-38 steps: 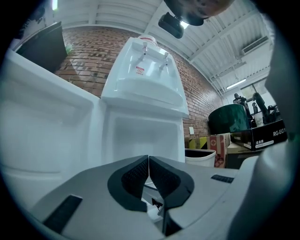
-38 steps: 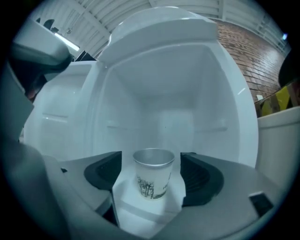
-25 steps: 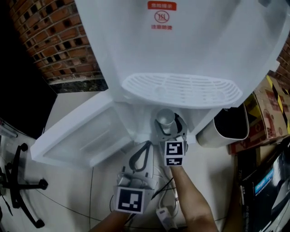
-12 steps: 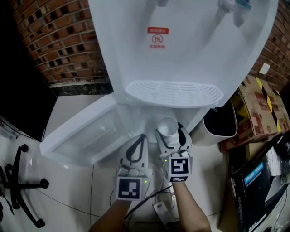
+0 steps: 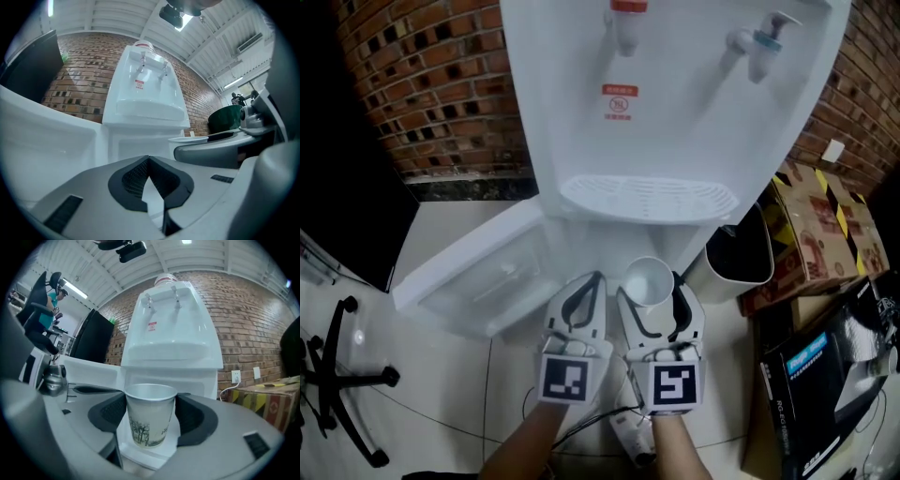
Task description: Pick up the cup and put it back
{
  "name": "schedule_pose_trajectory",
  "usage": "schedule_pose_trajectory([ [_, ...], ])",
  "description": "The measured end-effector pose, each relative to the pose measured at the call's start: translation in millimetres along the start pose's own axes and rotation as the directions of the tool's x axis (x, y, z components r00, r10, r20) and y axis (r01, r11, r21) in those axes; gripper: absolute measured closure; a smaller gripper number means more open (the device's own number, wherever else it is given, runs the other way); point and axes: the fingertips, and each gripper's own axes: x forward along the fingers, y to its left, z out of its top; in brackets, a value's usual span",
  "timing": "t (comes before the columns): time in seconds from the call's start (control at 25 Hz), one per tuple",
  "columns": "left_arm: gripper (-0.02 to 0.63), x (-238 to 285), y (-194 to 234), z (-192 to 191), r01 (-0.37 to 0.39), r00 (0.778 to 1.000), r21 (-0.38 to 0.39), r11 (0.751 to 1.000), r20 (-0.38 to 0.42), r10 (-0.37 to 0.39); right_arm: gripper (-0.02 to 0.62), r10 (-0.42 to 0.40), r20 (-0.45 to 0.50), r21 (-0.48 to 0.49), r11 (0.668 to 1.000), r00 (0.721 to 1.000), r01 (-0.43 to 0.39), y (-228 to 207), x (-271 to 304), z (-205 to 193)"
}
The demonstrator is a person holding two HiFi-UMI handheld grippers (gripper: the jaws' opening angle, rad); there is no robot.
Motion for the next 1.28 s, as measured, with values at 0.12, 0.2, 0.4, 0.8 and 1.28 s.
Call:
schedule_pose_trajectory([
  [0.12, 0.606, 0, -3, 5, 0.002, 1.0, -0.015, 1.0, 0.011, -0.002, 0.259, 0.003, 0.004, -0.016, 1.0, 1.0, -0.003, -1, -5, 5],
  [0.2, 0.606, 0, -5, 8, 0.007, 1.0, -0.012, 1.0, 0.015, -0.007, 0.259, -0.002, -0.001, -0.021, 1.0, 1.0, 0.002, -4, -6, 5],
  [0.4, 0.606, -3, -6, 8, 0.009, 1.0, -0.025, 1.0, 0.011, -0.009, 0.259, -0.01, -0.01, -0.014, 1.0, 1.0, 0.01, -6, -7, -1],
  [0.8, 0.606, -4, -13, 8, 0.029, 1.0, -0.012, 1.0, 0.012, -0.029, 0.259, -0.001, -0.013, -0.007, 1.0, 1.0, 0.001, -2, -4, -5],
  [1.28, 0.606, -5, -16, -4, 0.032, 0.999, -0.046, 0.998, 0.025, -0.031, 0.259, 0.028, -0.02, -0.054, 0.998, 0.999, -0.029, -10, 33, -53],
])
